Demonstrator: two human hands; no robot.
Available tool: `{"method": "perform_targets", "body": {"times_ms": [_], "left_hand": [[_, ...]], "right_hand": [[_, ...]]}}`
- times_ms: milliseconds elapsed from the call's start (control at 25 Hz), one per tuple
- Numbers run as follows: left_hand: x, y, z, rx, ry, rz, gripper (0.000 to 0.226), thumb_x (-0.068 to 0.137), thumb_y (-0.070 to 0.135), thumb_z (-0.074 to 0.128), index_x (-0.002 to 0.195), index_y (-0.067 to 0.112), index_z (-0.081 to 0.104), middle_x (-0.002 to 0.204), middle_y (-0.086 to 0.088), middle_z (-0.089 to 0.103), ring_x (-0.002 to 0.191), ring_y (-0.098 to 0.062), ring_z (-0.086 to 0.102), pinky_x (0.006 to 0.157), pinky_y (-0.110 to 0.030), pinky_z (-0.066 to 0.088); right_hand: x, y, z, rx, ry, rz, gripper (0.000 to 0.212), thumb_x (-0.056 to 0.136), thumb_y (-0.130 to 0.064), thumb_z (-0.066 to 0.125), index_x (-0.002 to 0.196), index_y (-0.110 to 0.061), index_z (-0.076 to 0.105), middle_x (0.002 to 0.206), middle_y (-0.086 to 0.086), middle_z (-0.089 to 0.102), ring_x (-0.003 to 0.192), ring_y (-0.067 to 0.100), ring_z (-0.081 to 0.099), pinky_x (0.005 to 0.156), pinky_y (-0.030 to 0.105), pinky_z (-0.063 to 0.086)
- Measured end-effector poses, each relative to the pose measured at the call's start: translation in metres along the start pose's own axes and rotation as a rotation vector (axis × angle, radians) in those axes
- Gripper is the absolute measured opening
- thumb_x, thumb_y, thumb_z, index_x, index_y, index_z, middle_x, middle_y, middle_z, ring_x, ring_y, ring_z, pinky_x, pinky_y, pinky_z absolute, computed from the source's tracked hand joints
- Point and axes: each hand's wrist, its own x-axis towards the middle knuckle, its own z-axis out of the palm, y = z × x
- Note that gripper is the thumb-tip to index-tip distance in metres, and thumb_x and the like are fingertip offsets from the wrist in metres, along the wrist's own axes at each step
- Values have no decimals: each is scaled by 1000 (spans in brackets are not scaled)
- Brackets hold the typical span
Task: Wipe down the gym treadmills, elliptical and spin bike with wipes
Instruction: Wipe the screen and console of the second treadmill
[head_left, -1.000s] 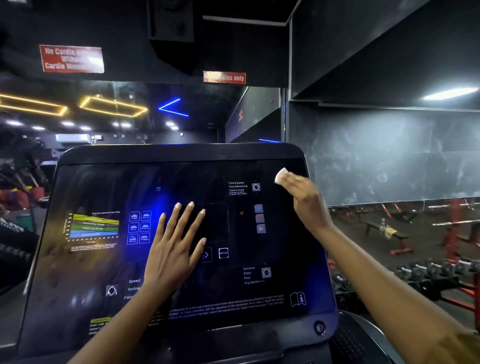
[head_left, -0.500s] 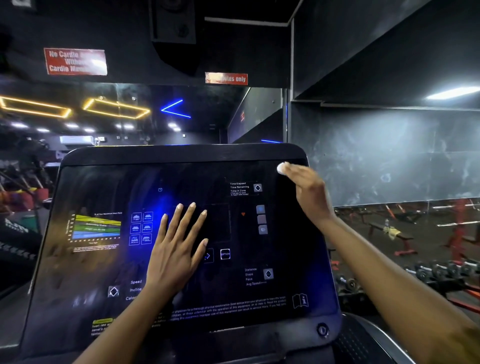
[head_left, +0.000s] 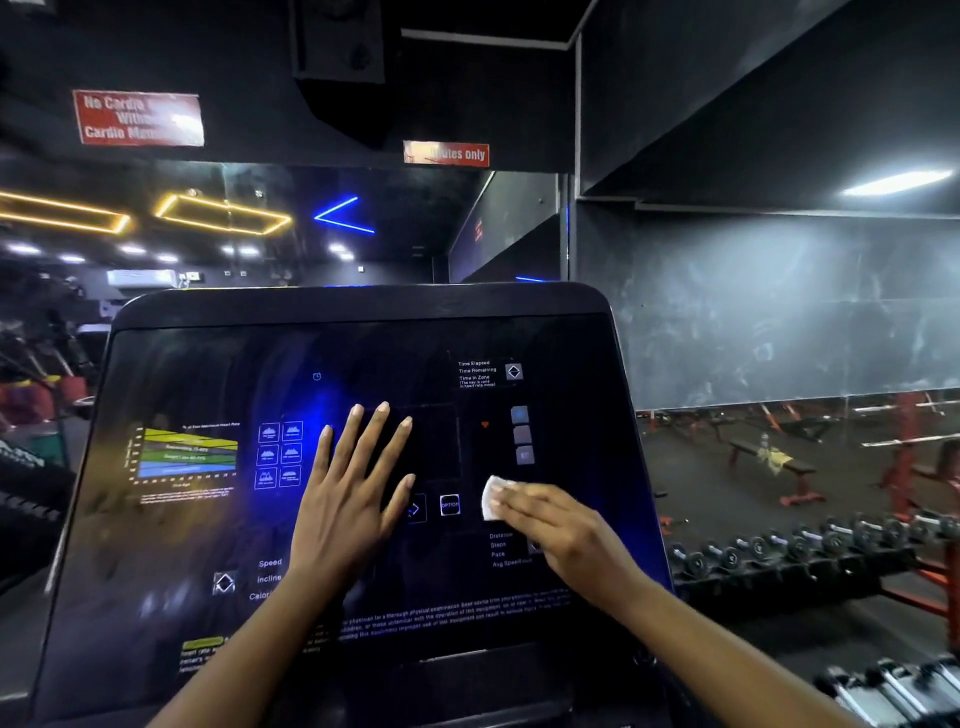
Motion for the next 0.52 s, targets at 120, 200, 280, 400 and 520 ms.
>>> {"method": "perform_targets", "body": {"times_ms": [120,200,280,400,520], "left_hand": [[-1,0,1,-10,6,0,59,100,49,13,145,18,35,153,-6,30,143,-25,19,116,-45,12],[-1,-1,1,-6,15,9,59,100,49,13,145,18,35,153,-6,30,143,-25,19,116,-46,13],[-1,0,2,-7,21,8,60,100,49,13,145,18,36,153,-6,30,143,-26,20,116,-46,13],[0,0,1,-11,27,6,59,100,49,14,145,18,36,152,-6,30,143,-25,20,116,-45,13],[0,-1,1,-15,23,5,59,100,49,14,145,18,35,152,-7,31,143,-25,20,116,-45,12]], "right_hand": [[48,45,-9,-64,173,129,36,84,2,40,108,-1,67,108,11,68,101,23,62,93,26,46],[93,84,-15,-123,282,353,36,84,0,41,107,-3,68,105,10,70,95,28,65,88,32,50],[119,98,-14,-138,290,456,33,82,2,46,104,-5,70,103,8,70,92,27,66,80,34,54],[120,64,4,-123,189,280,43,77,0,38,106,-6,69,105,7,70,92,25,65,82,30,53],[82,14,22,-32,45,78,42,80,2,40,114,-2,65,116,11,65,103,24,62,87,32,52]]}}
